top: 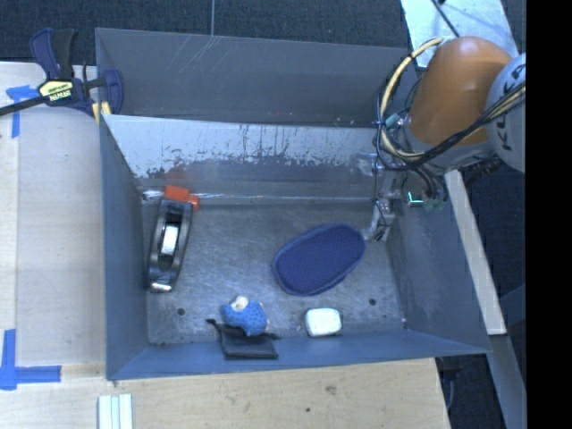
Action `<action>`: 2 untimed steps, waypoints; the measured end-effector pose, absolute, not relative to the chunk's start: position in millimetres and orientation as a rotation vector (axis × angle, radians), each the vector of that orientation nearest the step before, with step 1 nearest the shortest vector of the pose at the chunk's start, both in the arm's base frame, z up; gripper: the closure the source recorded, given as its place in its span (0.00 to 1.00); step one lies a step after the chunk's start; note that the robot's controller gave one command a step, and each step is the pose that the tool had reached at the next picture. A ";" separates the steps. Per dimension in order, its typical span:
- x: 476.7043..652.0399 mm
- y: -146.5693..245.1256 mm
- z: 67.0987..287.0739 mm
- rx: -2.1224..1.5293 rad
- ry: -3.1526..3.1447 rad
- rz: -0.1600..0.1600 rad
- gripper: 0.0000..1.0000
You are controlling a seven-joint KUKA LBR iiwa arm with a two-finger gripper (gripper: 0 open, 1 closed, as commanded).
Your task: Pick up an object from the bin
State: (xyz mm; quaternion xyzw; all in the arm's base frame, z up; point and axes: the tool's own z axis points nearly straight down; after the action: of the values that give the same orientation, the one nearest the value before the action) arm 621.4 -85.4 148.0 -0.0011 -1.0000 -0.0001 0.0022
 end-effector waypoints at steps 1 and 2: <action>585.8 -25.0 70.7 0.538 -3.097 0.001 0.00; 589.2 -24.7 73.9 0.538 -3.110 0.003 1.00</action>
Offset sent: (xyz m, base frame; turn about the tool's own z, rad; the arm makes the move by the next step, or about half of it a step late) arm -0.0365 0.0607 -0.0780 -0.3458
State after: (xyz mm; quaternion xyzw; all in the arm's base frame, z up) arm 589.2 -24.7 73.9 0.1704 -0.9854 0.0009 -0.0071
